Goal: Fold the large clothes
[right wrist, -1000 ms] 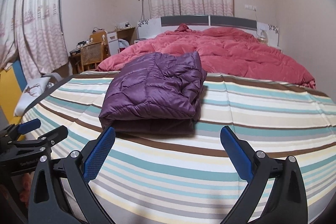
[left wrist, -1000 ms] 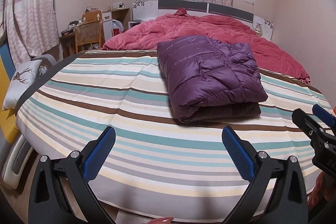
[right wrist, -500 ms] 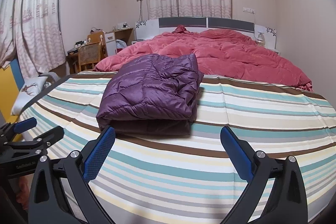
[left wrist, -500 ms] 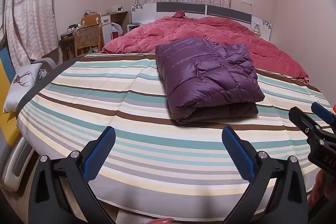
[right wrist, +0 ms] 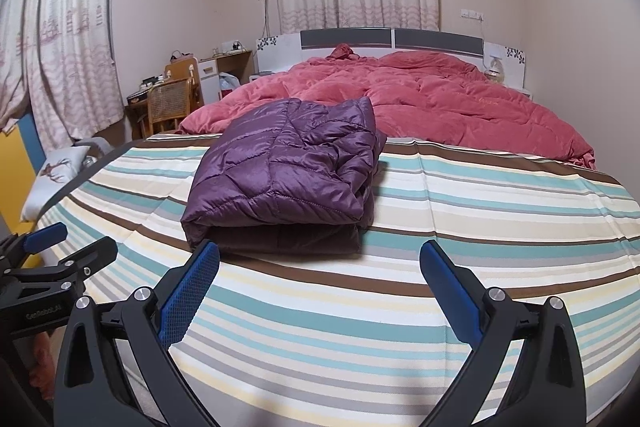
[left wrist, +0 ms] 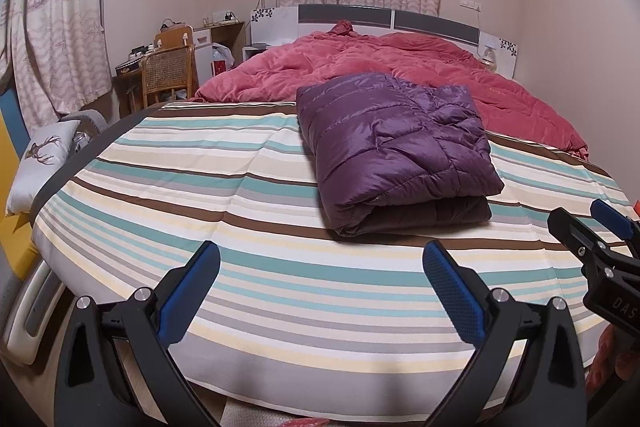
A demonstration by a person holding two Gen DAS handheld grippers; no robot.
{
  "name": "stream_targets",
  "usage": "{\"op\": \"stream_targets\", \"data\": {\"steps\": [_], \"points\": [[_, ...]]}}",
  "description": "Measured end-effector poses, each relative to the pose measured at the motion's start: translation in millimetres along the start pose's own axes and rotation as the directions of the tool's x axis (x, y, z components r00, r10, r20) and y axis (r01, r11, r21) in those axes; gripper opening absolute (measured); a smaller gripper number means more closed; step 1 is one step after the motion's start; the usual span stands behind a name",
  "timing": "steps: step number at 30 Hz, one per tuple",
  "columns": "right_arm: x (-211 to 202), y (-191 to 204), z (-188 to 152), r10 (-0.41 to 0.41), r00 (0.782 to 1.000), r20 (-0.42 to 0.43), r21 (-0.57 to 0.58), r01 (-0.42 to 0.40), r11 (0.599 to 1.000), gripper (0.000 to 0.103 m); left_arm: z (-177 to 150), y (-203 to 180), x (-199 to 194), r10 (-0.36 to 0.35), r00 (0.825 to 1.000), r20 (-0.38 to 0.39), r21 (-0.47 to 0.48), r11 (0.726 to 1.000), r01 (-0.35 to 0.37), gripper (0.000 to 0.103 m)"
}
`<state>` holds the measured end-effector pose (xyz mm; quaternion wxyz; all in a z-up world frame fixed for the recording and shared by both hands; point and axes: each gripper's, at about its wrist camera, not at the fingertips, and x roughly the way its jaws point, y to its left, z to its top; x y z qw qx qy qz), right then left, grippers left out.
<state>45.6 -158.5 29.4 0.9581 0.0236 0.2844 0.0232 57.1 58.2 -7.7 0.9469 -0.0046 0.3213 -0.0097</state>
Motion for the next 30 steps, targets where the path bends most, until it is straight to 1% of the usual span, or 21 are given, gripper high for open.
{"op": "stream_targets", "data": {"steps": [30], "points": [[3.9, 0.6, -3.4, 0.003, 1.0, -0.014, 0.002, -0.003, 1.0, 0.1, -0.5, 2.6, 2.8, 0.002, 1.0, -0.017, -0.013, 1.0, -0.002, 0.101]]}}
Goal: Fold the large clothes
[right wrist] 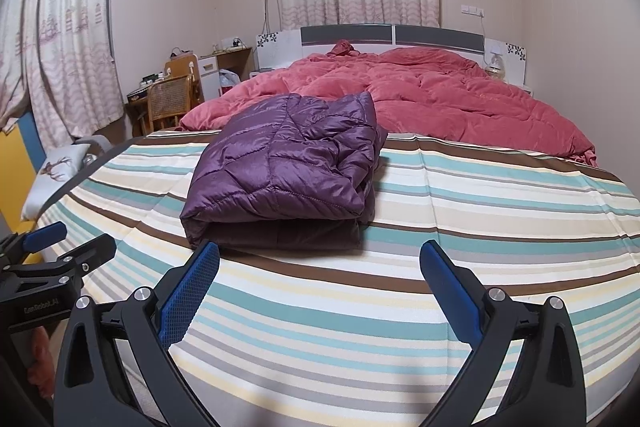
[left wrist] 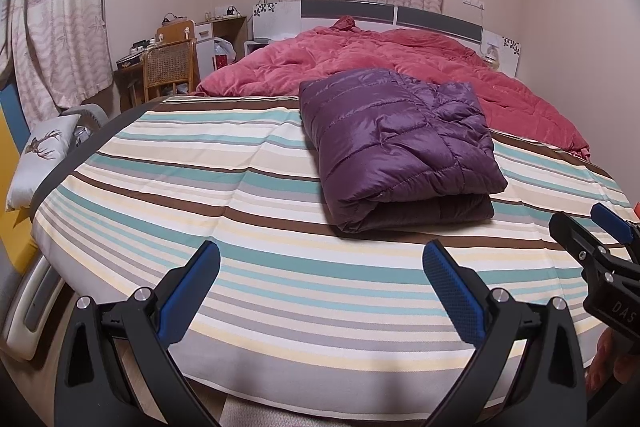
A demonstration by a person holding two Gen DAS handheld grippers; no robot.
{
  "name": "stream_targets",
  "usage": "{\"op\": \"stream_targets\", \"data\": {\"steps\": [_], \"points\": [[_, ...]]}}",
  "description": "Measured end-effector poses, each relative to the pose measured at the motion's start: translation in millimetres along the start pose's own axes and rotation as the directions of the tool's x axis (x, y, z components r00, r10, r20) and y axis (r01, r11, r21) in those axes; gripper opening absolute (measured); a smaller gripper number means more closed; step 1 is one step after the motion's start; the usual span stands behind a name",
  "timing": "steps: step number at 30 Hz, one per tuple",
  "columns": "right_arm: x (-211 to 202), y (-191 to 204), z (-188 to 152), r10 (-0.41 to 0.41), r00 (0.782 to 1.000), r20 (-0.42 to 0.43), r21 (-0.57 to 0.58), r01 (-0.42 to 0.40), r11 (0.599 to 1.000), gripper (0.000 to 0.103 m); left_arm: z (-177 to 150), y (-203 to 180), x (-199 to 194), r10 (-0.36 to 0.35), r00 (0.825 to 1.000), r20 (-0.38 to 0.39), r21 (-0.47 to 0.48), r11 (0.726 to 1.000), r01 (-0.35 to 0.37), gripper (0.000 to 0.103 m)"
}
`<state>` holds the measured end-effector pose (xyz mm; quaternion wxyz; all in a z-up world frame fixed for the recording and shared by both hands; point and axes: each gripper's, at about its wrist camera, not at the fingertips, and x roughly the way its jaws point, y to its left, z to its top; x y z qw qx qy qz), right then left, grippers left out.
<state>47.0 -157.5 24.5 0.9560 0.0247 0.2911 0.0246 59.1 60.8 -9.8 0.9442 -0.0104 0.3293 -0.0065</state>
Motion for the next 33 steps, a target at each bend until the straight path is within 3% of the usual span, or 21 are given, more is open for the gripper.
{"op": "stream_targets", "data": {"steps": [23, 28, 33], "points": [[0.6, 1.2, -2.0, 0.0, 1.0, -0.011, -0.001, 0.0, 1.0, 0.1, -2.0, -5.0, -0.2, 0.018, 1.0, -0.005, 0.019, 1.0, -0.018, 0.101], [3.2, 1.1, -4.5, 0.001, 1.0, -0.018, 0.004, -0.001, 1.0, 0.1, -4.4, -2.5, 0.0, 0.048, 0.999, -0.002, 0.003, 0.999, -0.048, 0.101], [9.4, -3.8, -9.4, -0.004, 0.999, -0.043, 0.02, 0.004, 1.0, 0.1, -5.7, 3.1, 12.7, 0.056, 0.997, -0.046, -0.014, 0.998, -0.057, 0.101]]}}
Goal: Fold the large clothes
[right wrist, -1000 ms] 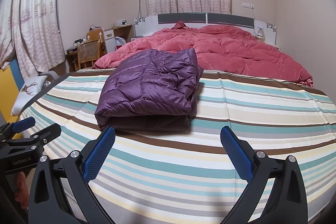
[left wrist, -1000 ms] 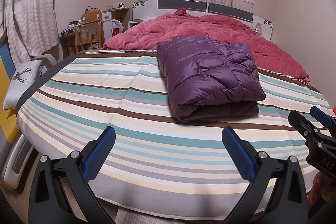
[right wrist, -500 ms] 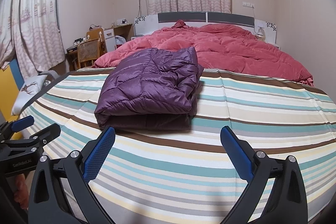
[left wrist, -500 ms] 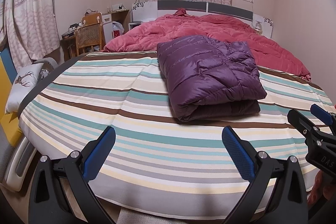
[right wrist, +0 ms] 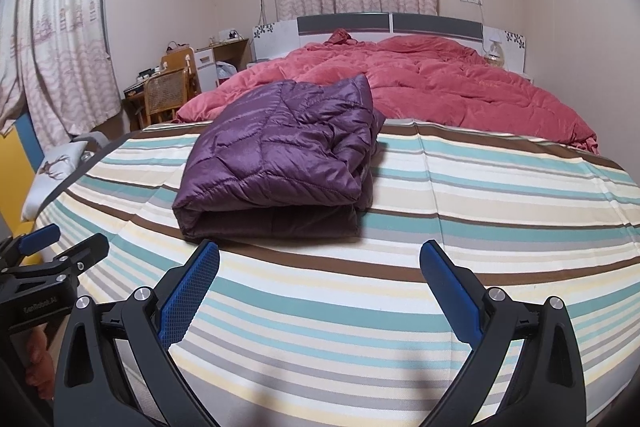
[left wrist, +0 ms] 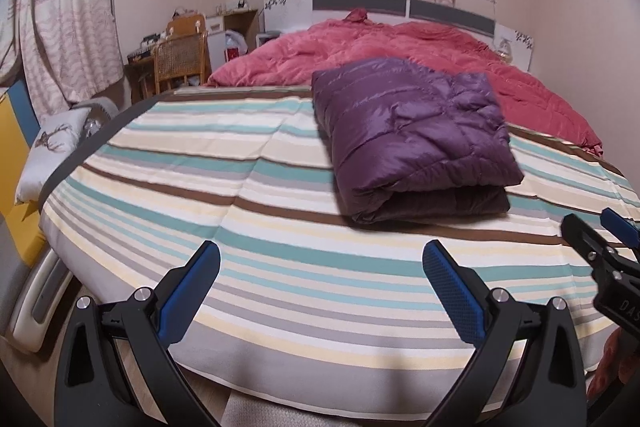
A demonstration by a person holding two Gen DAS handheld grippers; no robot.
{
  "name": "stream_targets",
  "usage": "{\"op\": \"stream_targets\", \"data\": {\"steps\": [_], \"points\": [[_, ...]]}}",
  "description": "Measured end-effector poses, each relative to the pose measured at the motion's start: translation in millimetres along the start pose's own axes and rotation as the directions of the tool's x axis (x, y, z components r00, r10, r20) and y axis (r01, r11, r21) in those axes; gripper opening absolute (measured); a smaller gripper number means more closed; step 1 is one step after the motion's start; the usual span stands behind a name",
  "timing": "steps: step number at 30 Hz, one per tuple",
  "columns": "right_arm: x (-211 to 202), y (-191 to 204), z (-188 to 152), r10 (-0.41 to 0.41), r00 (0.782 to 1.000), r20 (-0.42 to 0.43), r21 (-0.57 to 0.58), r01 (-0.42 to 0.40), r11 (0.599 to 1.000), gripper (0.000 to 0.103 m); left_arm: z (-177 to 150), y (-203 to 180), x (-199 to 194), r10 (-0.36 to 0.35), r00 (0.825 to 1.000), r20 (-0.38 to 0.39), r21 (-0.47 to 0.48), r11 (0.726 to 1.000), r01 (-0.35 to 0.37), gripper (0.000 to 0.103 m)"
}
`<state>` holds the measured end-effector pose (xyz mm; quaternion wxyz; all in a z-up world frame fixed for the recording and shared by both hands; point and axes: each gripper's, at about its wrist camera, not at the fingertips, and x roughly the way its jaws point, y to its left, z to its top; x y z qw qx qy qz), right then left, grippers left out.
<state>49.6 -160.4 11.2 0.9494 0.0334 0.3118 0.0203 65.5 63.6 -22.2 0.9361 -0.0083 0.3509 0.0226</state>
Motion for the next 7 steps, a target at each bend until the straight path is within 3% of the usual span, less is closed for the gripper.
{"op": "stream_targets", "data": {"steps": [7], "points": [[24.9, -34.6, 1.2, -0.058, 0.996, -0.065, 0.072, 0.063, 0.995, 0.1, 7.8, 14.4, 39.5, 0.008, 0.997, -0.08, -0.036, 0.999, -0.011, 0.101]]}}
